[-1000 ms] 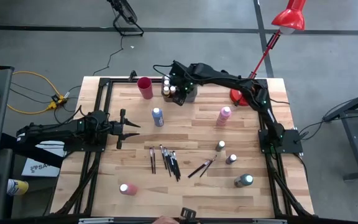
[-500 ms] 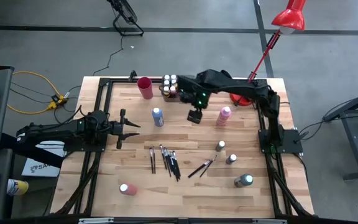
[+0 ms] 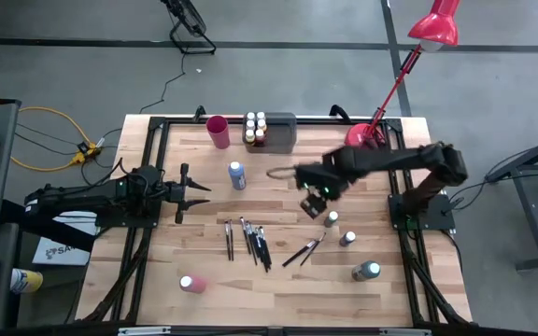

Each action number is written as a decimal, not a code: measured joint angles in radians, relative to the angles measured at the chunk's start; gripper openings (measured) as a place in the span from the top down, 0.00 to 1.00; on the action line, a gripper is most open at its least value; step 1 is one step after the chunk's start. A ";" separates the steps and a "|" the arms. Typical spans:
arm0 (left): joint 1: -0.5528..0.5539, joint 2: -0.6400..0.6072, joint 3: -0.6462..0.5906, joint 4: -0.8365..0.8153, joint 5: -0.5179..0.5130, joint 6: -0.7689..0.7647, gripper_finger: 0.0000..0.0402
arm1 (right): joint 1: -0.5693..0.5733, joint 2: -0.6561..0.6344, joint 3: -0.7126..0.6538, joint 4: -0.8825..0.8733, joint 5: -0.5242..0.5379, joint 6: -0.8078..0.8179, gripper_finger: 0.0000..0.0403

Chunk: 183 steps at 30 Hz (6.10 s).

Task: Pick & Place Paint Supplies
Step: Put the green paint bottle into the black bin

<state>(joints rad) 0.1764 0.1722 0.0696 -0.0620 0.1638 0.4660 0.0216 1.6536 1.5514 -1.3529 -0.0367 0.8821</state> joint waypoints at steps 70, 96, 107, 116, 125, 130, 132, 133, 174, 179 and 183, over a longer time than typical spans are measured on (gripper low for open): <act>0.000 0.000 0.000 0.000 0.001 0.000 0.63 | -0.120 -0.037 -0.012 0.344 0.046 -0.034 0.72; 0.000 0.000 0.000 0.000 0.002 0.000 0.63 | -0.546 0.427 0.486 0.306 0.117 -0.966 0.71; 0.000 0.000 0.000 0.000 0.002 0.000 0.63 | -0.581 0.642 0.763 0.179 0.115 -0.958 0.71; 0.000 0.000 0.000 0.000 0.002 0.000 0.63 | -0.599 0.721 0.781 0.191 0.134 -0.957 0.71; 0.000 0.000 0.000 0.000 0.002 0.000 0.63 | -0.598 0.742 0.781 0.267 0.115 -0.958 0.71; 0.000 0.000 0.000 0.000 -0.001 0.000 0.63 | -0.599 0.746 0.781 0.267 0.115 -0.958 0.71; 0.000 0.000 0.000 0.000 -0.001 0.000 0.63 | -0.600 0.746 0.781 0.266 0.114 -0.958 0.71; 0.000 0.000 0.000 0.000 -0.001 0.000 0.63 | -0.600 0.746 0.780 0.266 0.114 -0.958 0.71; 0.000 0.000 0.000 0.000 0.002 0.000 0.63 | -0.604 0.744 0.772 0.312 0.109 -0.896 0.45; 0.000 0.000 0.000 0.000 0.001 0.000 0.63 | -0.604 0.739 0.776 0.171 0.065 -0.796 0.46; 0.000 0.000 0.000 0.000 0.001 0.000 0.63 | -0.602 0.740 0.773 0.120 0.019 -0.770 0.46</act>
<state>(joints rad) 0.1763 0.1724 0.0696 -0.0624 0.1650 0.4664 -0.5805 2.3932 2.3246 -1.2332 -0.0176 0.1123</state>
